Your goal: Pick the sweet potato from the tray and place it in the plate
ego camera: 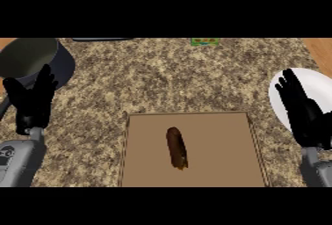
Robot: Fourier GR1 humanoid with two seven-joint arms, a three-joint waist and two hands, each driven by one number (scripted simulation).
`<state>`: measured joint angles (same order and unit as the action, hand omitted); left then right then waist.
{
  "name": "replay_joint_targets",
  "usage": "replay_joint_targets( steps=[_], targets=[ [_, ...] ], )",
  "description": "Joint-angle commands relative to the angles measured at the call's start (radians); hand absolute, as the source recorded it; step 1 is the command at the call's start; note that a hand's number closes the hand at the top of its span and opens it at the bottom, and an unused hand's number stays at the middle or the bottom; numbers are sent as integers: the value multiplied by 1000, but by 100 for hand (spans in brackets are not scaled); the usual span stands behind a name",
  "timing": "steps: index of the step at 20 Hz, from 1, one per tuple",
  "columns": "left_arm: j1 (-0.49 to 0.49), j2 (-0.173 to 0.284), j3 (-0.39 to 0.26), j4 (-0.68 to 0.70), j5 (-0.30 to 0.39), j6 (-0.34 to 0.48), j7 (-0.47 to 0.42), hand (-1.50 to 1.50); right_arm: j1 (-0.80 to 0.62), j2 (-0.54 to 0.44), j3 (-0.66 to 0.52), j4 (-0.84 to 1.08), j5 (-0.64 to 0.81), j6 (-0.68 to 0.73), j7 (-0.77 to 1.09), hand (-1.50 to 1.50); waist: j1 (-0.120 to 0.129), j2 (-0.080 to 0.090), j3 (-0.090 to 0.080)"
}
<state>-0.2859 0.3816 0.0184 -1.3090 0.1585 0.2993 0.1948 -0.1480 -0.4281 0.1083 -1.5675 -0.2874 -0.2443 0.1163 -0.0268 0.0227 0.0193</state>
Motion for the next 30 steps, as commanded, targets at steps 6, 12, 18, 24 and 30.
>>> replay_joint_targets(
  steps=[6,12,18,24,30],
  targets=[
    [87,-134,-165,41,24,-121,40,0,-395,-141,222,-110,307,80,88,150,117,-18,-35],
    [172,-182,-181,0,75,-165,11,0,-408,-84,361,-141,775,-193,255,-150,53,-29,-23],
    [268,-195,-198,-123,48,-133,37,0,-371,-5,466,-262,925,-52,394,-150,30,-27,-20],
    [266,-179,-182,-96,67,-174,16,0,-474,-66,544,-273,880,321,630,-150,30,-31,-23],
    [239,-208,-190,-73,46,-154,7,0,-574,109,682,-258,863,578,931,-150,32,-27,-22]
  ],
)
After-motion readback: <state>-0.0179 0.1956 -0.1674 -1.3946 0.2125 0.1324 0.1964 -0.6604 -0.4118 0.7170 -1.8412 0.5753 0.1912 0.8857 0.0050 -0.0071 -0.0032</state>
